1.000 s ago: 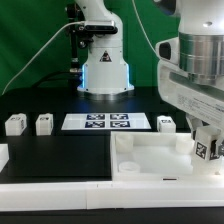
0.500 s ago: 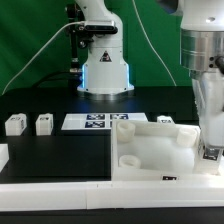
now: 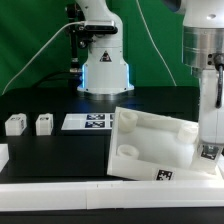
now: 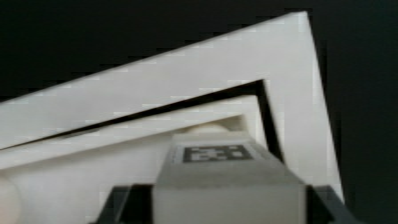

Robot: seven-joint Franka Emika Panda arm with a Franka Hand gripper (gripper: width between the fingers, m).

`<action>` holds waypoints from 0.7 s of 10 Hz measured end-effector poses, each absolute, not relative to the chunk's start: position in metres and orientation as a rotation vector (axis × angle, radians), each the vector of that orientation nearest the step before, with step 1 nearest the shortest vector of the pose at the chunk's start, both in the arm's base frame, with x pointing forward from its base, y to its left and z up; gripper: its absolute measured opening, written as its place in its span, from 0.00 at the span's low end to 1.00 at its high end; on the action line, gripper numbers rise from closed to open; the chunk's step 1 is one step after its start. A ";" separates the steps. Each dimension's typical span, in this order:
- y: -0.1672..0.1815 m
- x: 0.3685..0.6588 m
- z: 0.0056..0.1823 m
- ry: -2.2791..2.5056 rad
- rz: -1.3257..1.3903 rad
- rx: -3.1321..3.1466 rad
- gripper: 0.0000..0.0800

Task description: Assemble one leg

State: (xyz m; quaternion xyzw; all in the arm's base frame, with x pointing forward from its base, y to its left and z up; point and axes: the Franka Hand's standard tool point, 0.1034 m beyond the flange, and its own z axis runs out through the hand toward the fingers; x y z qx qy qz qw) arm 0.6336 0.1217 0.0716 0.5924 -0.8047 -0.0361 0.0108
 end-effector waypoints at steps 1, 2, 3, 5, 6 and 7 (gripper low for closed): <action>0.122 0.633 0.071 -2.502 -0.114 1.863 0.36; 0.123 0.633 0.071 -2.467 -0.114 1.910 0.36; 0.123 0.632 0.071 -2.461 -0.116 1.915 0.48; 0.123 0.632 0.071 -2.458 -0.116 1.920 0.68; 0.123 0.632 0.071 -2.458 -0.116 1.920 0.78; 0.123 0.632 0.071 -2.457 -0.116 1.920 0.78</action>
Offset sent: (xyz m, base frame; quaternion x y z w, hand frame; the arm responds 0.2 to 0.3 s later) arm 0.0000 0.0000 0.0000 0.0000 0.0000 0.0000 1.0000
